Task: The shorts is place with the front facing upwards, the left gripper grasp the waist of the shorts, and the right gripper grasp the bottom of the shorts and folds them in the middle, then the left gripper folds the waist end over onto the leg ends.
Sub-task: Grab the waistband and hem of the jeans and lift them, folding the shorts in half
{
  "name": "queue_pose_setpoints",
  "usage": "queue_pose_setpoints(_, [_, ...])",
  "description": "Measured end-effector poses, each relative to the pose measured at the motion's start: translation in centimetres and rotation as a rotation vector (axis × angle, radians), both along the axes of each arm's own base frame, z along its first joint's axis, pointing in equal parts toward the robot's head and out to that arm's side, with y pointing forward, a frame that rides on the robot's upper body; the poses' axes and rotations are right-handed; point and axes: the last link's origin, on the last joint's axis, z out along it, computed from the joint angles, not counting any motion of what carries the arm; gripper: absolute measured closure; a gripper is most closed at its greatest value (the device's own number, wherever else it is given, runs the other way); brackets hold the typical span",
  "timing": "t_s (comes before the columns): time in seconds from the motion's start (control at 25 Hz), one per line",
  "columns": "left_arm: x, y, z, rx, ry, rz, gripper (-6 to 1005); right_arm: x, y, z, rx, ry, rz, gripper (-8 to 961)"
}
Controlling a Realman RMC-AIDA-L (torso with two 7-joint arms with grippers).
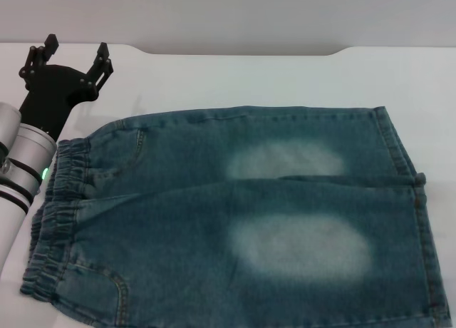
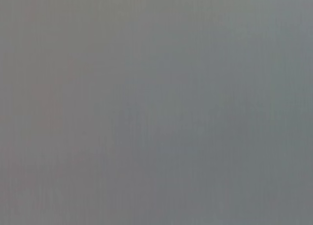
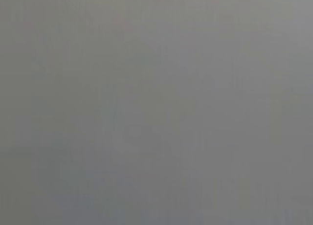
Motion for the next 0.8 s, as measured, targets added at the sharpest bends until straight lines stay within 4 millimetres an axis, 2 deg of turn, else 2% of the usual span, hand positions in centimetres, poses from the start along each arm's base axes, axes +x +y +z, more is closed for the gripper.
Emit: queue_pose_setpoints(0.8, [0.36,-0.05,-0.43,-0.021,0.005,-0.013,157,0.14,-0.01,-0.02,-0.003,0.0,-0.008,225])
